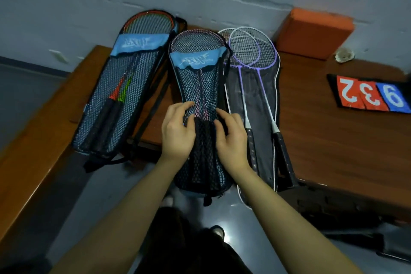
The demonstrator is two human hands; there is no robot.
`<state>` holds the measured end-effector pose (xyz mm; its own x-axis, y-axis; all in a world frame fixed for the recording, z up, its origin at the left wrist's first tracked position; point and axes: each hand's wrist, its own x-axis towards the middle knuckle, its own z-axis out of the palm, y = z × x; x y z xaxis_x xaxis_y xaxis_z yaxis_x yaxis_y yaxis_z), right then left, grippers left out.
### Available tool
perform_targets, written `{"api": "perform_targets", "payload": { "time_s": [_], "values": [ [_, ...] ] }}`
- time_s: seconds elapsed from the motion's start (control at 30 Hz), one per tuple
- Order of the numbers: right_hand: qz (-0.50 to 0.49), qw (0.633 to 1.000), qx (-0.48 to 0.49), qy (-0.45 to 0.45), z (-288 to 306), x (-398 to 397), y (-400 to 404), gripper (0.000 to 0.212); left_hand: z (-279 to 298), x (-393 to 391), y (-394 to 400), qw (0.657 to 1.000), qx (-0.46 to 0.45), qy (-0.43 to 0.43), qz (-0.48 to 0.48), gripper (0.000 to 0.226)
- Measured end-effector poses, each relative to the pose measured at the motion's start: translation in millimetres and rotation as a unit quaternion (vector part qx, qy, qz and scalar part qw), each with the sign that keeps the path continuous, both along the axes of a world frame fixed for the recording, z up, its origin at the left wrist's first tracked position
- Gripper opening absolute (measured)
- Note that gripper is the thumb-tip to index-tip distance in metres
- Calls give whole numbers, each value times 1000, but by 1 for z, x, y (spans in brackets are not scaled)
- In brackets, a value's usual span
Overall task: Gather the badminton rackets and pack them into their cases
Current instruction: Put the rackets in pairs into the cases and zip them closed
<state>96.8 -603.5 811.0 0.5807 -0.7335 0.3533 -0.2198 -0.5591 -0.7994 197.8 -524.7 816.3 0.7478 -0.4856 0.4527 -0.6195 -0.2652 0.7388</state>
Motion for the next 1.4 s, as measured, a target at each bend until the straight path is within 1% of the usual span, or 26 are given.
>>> {"api": "perform_targets", "payload": {
  "time_s": [0.2, 0.4, 0.53, 0.67, 0.77, 0.87, 0.97, 1.03, 1.13, 1.23, 1.3, 1.37, 1.4],
  "values": [
    [-15, 998, -51, -42, 19, 31, 12, 28, 28, 28, 10, 999, -38, 3, -7, 27],
    [-33, 994, -83, -58, 38, 101, 34, 27, 51, 102, 32, 999, -45, -12, -22, 27],
    [-50, 994, -87, -50, 37, 162, 59, 26, 53, 166, 52, 999, -19, -23, -45, 26],
    [-49, 995, -77, -36, 27, 216, 79, 25, 40, 223, 72, 998, 15, -7, -58, 25],
    [-46, 998, -42, -2, 15, 246, 90, 25, 27, 255, 86, 996, 59, 24, -57, 27],
    [-55, 996, 46, 50, -2, 262, 100, 31, 8, 283, 100, 990, 117, 38, -67, 28],
    [-63, 983, 132, 110, -16, 270, 102, 40, -8, 298, 114, 983, 155, 74, -65, 30],
    [-66, 978, 159, 120, -20, 275, 99, 43, -16, 298, 121, 979, 167, 103, -62, 31],
    [-65, 981, 123, 135, -22, 280, 97, 42, -27, 297, 128, 974, 182, 122, -53, 34],
    [-41, 993, 43, 105, -24, 282, 101, 37, -32, 299, 130, 977, 181, 107, -46, 35],
    [-29, 994, -5, 104, -29, 280, 103, 38, -33, 299, 130, 978, 179, 99, -44, 35],
    [-29, 989, -24, 141, -34, 279, 101, 41, -39, 299, 130, 973, 207, 89, -46, 36],
    [-34, 984, -24, 173, -38, 277, 100, 42, -44, 299, 130, 965, 246, 71, -47, 37]
  ]
}}
